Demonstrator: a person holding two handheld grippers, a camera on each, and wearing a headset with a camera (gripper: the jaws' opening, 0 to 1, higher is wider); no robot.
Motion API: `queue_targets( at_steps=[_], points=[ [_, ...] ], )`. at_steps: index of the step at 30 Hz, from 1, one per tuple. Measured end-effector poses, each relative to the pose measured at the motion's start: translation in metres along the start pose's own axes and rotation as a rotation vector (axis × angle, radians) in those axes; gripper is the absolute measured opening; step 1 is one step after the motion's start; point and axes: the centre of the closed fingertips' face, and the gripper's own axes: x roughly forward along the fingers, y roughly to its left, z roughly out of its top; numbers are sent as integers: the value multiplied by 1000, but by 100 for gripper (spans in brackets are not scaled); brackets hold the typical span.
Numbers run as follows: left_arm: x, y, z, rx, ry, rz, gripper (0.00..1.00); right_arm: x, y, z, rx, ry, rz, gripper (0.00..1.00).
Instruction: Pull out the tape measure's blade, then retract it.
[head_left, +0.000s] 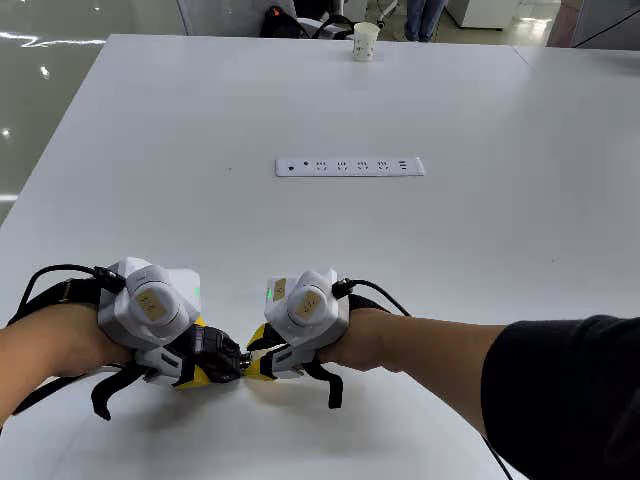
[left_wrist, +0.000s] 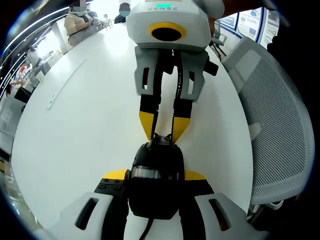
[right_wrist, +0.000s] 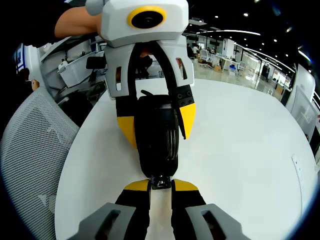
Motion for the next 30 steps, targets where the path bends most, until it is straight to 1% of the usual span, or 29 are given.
queue_targets(
  at_steps=[4,6,8,11,14,17,21,30],
  points=[
    [0,0,1,-3,-6,-1,33,3,-1,0,-23,7,2,13],
    [0,0,1,-4,-8,0,33,5,-1,0,-35,20,6,13],
    [0,1,1,-2,-7,1,33,4,0,1,-55,28,18,12],
    [0,1,1,-5,-10,5,33,3,-2,1,-25,7,39,11],
    [0,2,1,-15,-19,11,33,3,-1,1,-40,12,37,10],
    [0,2,1,-15,-23,14,33,3,-1,0,-3,9,34,10],
    [0,3,2,-25,-39,9,33,2,0,0,-21,18,29,10],
    [1,1,3,-13,-32,6,33,0,1,-3,-42,27,31,9]
  ],
)
